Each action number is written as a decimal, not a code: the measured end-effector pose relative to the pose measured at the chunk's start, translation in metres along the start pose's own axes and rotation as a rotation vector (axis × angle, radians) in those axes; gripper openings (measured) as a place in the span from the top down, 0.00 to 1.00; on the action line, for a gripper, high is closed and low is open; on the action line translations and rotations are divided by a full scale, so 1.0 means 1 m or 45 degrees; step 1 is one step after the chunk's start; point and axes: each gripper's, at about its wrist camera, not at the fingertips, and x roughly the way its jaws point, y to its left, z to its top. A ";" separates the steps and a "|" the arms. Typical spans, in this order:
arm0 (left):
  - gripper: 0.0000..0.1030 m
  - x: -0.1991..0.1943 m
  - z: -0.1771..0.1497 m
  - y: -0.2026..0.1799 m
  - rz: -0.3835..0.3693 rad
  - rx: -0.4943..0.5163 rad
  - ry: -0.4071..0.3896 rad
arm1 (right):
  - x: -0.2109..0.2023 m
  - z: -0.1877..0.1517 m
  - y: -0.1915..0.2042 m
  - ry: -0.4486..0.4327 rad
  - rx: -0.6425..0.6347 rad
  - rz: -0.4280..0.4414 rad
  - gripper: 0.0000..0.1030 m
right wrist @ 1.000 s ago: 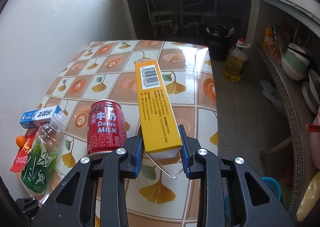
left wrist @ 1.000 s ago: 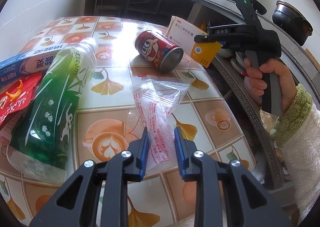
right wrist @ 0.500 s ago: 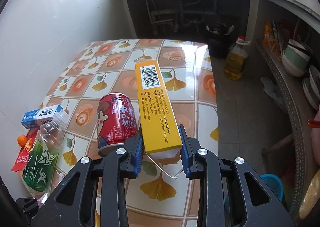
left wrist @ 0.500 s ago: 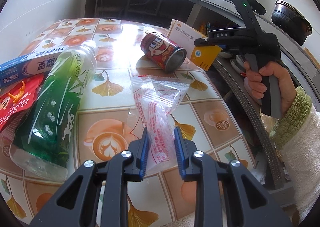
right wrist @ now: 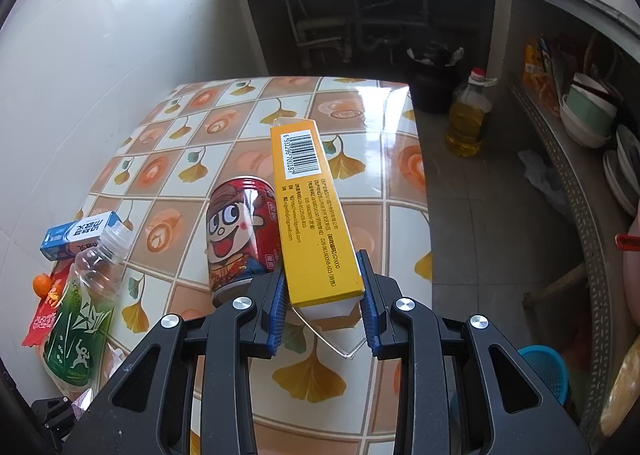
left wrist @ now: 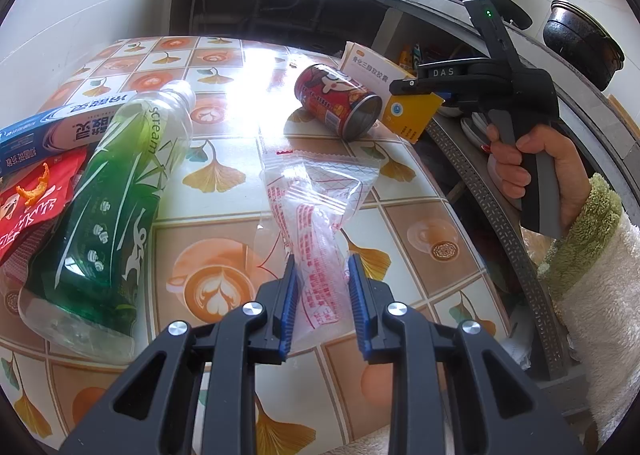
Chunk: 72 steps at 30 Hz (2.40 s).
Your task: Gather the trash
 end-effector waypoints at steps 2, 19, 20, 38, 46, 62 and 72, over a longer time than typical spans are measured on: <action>0.77 0.000 0.000 0.000 0.000 0.000 0.000 | 0.000 0.000 -0.001 0.000 0.005 -0.003 0.71; 0.77 -0.002 -0.006 -0.005 -0.018 0.009 0.026 | 0.007 -0.015 0.029 0.131 0.100 0.388 0.72; 0.77 -0.002 -0.006 -0.005 -0.018 0.008 0.026 | 0.007 -0.014 0.031 0.124 0.091 0.375 0.72; 0.77 -0.003 -0.007 -0.002 -0.020 0.007 0.019 | 0.014 -0.010 0.030 0.133 0.128 0.353 0.72; 0.77 -0.005 -0.007 -0.003 -0.020 0.006 0.019 | 0.014 -0.009 0.031 0.133 0.126 0.352 0.72; 0.77 -0.005 -0.007 -0.002 -0.017 0.008 0.016 | 0.009 -0.009 0.026 0.126 0.138 0.343 0.72; 0.77 -0.005 -0.007 -0.002 -0.017 0.006 0.016 | 0.009 -0.009 0.026 0.125 0.130 0.323 0.72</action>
